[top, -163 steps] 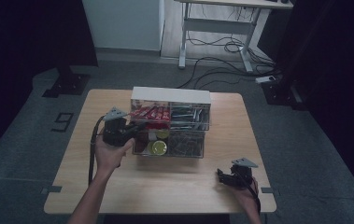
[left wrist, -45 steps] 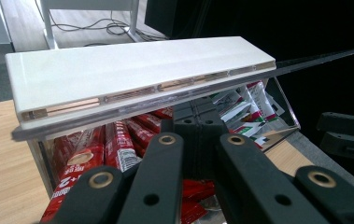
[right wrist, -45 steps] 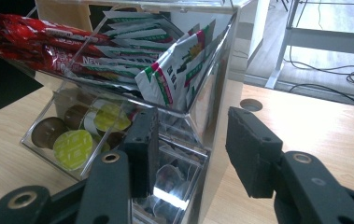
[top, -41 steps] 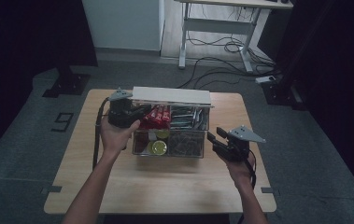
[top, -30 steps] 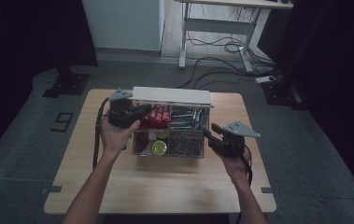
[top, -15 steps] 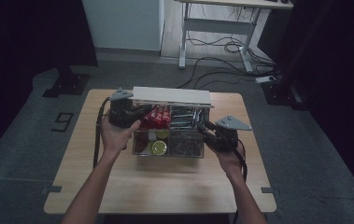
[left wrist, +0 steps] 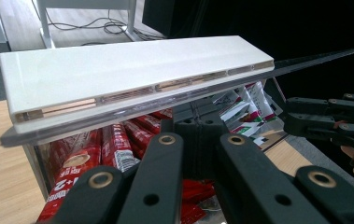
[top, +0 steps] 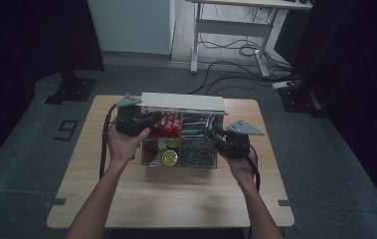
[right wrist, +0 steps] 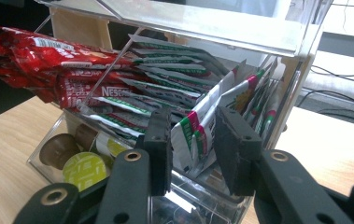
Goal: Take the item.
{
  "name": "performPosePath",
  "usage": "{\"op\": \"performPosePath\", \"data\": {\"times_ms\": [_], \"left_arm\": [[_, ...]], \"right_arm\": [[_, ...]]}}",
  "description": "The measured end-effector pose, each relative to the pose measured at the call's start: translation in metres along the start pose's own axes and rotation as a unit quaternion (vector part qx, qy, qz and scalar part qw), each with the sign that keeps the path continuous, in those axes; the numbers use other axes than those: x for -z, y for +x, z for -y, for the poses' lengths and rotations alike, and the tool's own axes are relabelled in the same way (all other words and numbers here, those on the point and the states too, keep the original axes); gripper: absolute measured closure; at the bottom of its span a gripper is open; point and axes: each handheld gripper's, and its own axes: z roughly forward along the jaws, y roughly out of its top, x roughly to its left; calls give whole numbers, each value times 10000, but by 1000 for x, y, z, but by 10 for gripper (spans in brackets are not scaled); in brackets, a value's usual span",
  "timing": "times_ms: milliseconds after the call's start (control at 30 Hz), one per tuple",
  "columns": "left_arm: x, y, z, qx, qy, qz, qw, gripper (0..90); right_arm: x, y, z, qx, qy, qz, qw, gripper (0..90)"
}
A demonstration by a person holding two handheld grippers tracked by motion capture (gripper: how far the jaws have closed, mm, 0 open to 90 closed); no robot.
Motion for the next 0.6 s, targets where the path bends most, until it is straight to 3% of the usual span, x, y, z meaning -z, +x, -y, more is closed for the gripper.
{"op": "performPosePath", "data": {"times_ms": [600], "left_arm": [[0,1,0,3,-1,29,10000,895]], "right_arm": [[-17,-1,-2,110,123,196,9997,717]]}}
